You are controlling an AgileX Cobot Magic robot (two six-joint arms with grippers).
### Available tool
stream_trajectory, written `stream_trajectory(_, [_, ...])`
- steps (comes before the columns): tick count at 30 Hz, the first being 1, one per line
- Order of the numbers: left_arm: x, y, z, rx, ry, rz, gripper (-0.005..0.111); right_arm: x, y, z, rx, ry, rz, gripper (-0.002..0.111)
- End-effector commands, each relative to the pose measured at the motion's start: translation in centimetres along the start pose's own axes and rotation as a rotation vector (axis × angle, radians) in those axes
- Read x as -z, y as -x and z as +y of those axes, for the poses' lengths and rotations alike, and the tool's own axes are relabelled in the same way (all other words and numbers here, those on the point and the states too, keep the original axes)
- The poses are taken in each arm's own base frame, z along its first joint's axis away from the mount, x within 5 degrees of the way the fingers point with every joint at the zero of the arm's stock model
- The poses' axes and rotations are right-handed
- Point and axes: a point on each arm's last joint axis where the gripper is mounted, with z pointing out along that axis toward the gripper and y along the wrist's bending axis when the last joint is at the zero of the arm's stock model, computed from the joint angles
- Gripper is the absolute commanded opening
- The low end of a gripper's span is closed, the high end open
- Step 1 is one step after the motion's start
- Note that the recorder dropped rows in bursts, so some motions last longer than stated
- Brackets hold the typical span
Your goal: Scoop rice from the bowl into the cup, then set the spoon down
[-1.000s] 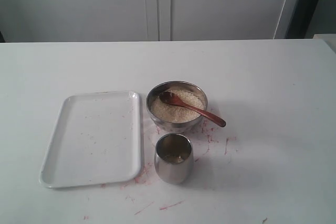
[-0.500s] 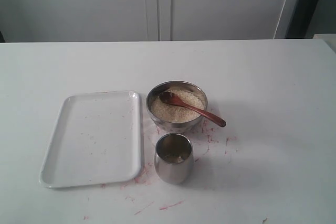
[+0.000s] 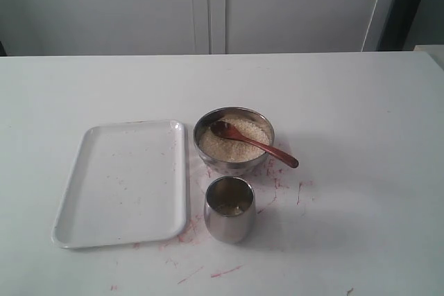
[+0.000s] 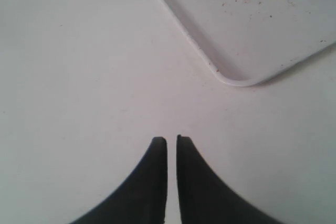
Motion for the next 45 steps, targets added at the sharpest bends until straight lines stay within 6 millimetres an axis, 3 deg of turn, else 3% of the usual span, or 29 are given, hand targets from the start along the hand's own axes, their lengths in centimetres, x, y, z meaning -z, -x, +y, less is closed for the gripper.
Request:
stream_trajectory(1, [-0.1, -0.7, -0.2, 0.005, -0.017, 0.054, 0.014, 0.0, -0.1, 0.0, 0.002, -0.001, -0.006, 0.0])
stream_trajectory(16, [-0.1, -0.7, -0.2, 0.005, -0.017, 0.054, 0.014, 0.0, 0.0, 0.0, 0.003, 0.002, -0.015, 0.0])
stream_trajectory(29, [-0.1, -0.7, -0.2, 0.005, -0.017, 0.054, 0.014, 0.4, 2.5, 0.8, -0.004, 0.098, -0.291, 0.0])
stream_trajectory(45, [-0.1, -0.7, -0.2, 0.005, -0.017, 0.054, 0.014, 1.5, 4.6, 1.6, -0.312, 0.275, -0.511, 0.0])
